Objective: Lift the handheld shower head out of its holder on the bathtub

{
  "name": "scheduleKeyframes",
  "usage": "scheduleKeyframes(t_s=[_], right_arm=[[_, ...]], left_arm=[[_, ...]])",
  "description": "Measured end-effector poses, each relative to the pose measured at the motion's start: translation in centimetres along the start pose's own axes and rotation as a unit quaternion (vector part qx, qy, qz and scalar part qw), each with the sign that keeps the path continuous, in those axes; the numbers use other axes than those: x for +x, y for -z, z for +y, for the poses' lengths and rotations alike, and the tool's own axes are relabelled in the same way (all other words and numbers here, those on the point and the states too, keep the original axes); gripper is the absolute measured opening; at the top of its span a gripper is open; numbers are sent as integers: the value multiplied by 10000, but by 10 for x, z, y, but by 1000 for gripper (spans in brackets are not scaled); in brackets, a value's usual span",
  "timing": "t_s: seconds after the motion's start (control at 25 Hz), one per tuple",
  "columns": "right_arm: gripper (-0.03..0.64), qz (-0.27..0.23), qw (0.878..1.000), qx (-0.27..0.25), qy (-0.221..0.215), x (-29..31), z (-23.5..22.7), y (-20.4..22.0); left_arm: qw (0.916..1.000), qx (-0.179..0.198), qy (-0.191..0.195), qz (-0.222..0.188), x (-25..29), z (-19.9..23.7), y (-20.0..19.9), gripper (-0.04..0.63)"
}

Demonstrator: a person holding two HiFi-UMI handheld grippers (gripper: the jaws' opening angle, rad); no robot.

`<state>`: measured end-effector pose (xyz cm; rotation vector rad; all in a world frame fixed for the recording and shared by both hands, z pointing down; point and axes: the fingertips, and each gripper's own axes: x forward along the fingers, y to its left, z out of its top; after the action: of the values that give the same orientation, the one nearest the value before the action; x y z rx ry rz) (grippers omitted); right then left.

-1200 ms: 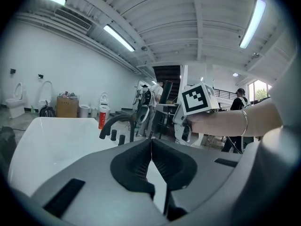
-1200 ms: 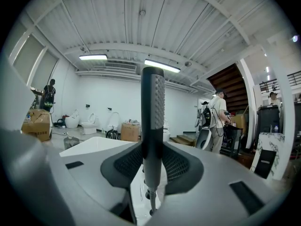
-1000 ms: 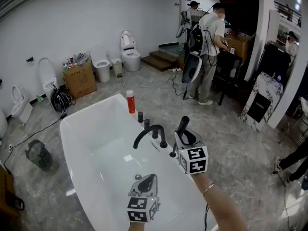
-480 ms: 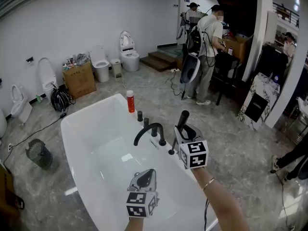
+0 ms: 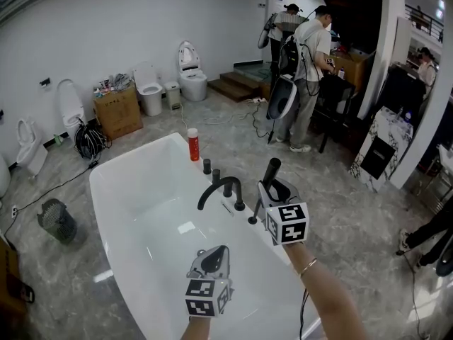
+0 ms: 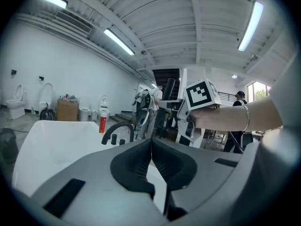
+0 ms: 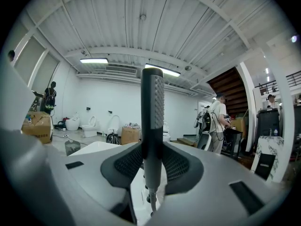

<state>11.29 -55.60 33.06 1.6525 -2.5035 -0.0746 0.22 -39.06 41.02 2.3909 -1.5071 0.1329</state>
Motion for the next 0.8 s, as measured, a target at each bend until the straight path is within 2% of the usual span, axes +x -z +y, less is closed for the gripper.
scheduleKeyframes(t_s=[0.8], right_arm=[[130, 37, 9998, 174, 97, 5, -11, 6]], left_arm=[[10000, 40, -25, 4, 11, 4, 1, 20]])
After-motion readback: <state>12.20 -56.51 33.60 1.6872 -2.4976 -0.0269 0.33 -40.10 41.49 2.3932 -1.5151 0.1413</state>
